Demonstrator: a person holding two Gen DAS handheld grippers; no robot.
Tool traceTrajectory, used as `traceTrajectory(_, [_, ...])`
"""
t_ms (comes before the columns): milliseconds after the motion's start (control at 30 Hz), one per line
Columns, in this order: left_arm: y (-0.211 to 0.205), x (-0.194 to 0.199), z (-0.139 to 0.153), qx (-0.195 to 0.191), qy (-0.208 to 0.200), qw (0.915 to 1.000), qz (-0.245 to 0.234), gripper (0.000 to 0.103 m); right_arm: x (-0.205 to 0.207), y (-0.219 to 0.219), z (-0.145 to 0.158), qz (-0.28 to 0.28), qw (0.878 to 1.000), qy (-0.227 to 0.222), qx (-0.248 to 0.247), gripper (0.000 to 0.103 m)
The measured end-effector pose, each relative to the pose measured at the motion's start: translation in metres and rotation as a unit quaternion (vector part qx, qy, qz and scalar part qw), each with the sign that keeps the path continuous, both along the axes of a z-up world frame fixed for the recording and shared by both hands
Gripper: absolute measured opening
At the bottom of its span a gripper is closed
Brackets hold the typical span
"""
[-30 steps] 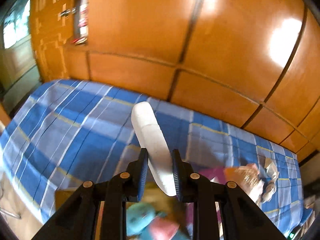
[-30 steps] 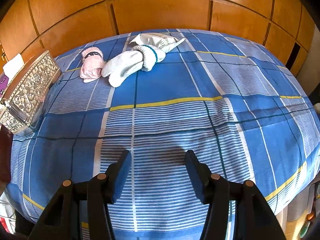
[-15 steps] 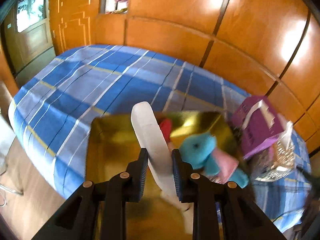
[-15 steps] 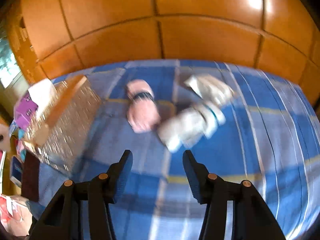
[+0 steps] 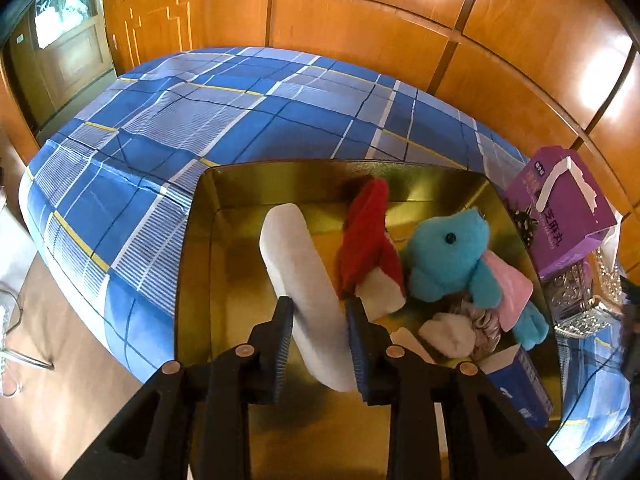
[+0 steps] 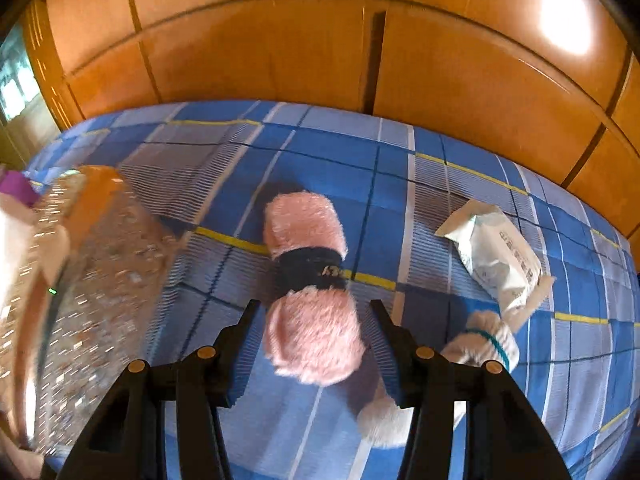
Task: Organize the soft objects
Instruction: 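Carry the white roll into the gold tray and open left tool while right tool grasps the pink towel, then lift the pink towel off the bed with right tool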
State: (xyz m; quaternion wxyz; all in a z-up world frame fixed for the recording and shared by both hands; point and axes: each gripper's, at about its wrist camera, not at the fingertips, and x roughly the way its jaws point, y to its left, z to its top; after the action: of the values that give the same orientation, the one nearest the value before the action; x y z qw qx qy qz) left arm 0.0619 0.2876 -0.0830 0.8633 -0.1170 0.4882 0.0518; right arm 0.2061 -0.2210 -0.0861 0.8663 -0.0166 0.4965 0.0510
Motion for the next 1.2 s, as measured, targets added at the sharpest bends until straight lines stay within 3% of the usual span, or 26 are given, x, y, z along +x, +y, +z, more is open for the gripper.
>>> traceTrajectory(133, [-0.003, 0.006, -0.002, 0.0, 0.001, 1.0, -0.002, 0.032, 0.013, 0.0, -0.012, 0.005, 1.0, 0.016, -0.008, 0.053])
traceTrajectory(233, [-0.006, 0.01, -0.003, 0.006, 0.002, 1.0, -0.003, 0.047, 0.017, 0.001, -0.015, 0.008, 1.0, 0.024, -0.004, 0.053])
traceTrajectory(300, [-0.009, 0.01, -0.003, 0.004, -0.002, 1.0, -0.005, 0.055, 0.019, 0.004, -0.018, 0.014, 1.0, 0.026, -0.006, 0.042])
traceTrajectory(333, [-0.009, 0.01, -0.002, 0.002, -0.006, 1.0, -0.005, 0.061, 0.019, 0.006, -0.019, 0.017, 0.999, 0.028, -0.008, 0.042])
traceTrajectory(467, [-0.011, 0.004, 0.007, 0.008, -0.029, 0.9995, -0.003, 0.07, 0.019, 0.011, -0.021, 0.014, 0.999, 0.031, -0.021, 0.042])
traceTrajectory(800, [-0.018, -0.023, 0.025, 0.054, -0.053, 0.9968, 0.024, 0.077, 0.027, 0.015, -0.025, 0.0, 0.998, 0.056, -0.031, 0.042])
traceTrajectory(867, [-0.02, -0.028, 0.027, 0.059, -0.055, 0.9963, 0.031, 0.077, 0.028, 0.015, -0.023, -0.002, 0.998, 0.055, -0.034, 0.038])
traceTrajectory(1033, [-0.04, -0.039, 0.03, 0.098, -0.071, 0.9925, 0.018, 0.077, 0.036, 0.02, 0.004, 0.0, 0.999, 0.033, -0.036, 0.036])
traceTrajectory(1200, [-0.05, -0.044, 0.035, 0.1, -0.085, 0.9913, 0.007, 0.077, 0.037, 0.033, 0.034, 0.019, 0.999, 0.009, -0.032, 0.036])
